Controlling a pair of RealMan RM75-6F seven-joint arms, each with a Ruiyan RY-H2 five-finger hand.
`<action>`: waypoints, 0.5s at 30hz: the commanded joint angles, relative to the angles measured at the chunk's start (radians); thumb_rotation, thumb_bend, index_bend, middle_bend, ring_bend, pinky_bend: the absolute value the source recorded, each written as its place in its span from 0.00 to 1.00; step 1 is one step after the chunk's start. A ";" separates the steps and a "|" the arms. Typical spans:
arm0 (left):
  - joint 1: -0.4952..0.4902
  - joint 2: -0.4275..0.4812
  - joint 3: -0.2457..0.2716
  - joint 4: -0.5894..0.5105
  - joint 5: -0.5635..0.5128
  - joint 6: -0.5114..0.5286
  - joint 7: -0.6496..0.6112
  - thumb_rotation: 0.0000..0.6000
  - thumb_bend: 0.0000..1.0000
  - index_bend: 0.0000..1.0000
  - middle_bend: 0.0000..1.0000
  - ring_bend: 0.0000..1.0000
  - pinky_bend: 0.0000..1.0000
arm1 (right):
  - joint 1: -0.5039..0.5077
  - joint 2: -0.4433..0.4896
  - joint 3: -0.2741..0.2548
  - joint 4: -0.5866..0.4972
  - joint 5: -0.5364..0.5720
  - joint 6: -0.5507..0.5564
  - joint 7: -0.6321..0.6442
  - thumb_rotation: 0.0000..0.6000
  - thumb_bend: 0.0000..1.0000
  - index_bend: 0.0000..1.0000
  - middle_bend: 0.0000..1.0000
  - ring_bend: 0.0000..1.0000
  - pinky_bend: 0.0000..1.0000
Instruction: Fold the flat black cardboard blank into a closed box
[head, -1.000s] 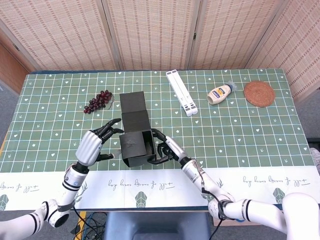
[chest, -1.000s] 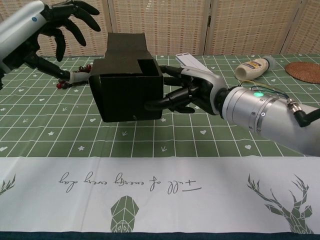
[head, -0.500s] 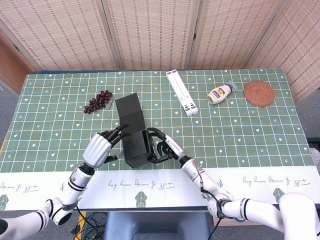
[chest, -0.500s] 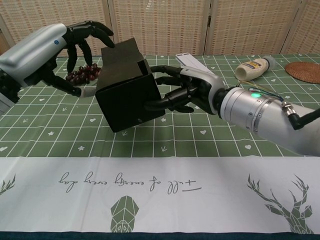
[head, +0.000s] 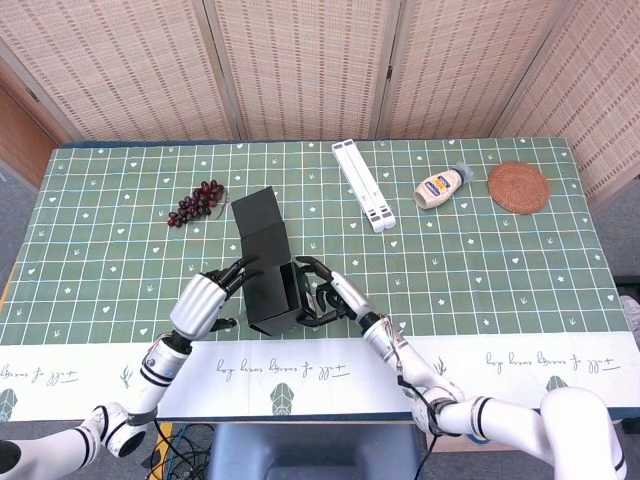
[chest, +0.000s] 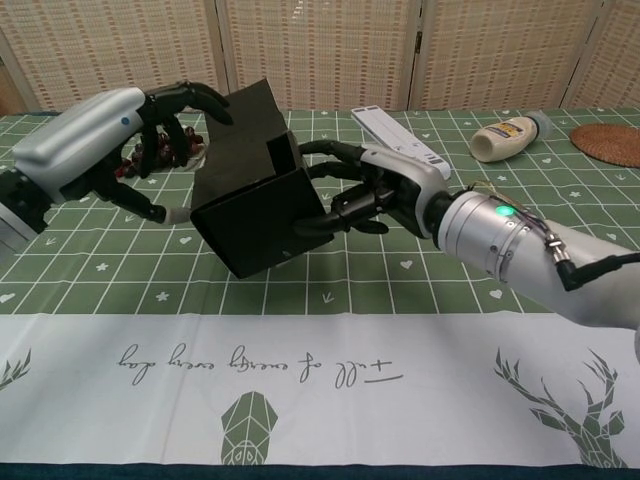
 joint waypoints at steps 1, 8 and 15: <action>-0.011 -0.025 0.013 0.038 0.013 -0.008 -0.003 1.00 0.03 0.27 0.18 0.48 0.66 | 0.006 -0.031 -0.024 0.056 -0.040 0.022 0.052 1.00 0.29 0.09 0.34 0.74 0.94; -0.031 -0.075 0.029 0.124 0.027 -0.018 -0.010 1.00 0.03 0.29 0.18 0.48 0.66 | 0.004 -0.085 -0.065 0.172 -0.081 0.050 0.140 1.00 0.29 0.09 0.34 0.74 0.94; -0.029 -0.081 0.046 0.146 0.022 -0.032 -0.010 1.00 0.03 0.28 0.18 0.48 0.66 | -0.002 -0.106 -0.096 0.233 -0.107 0.072 0.191 1.00 0.29 0.09 0.34 0.74 0.94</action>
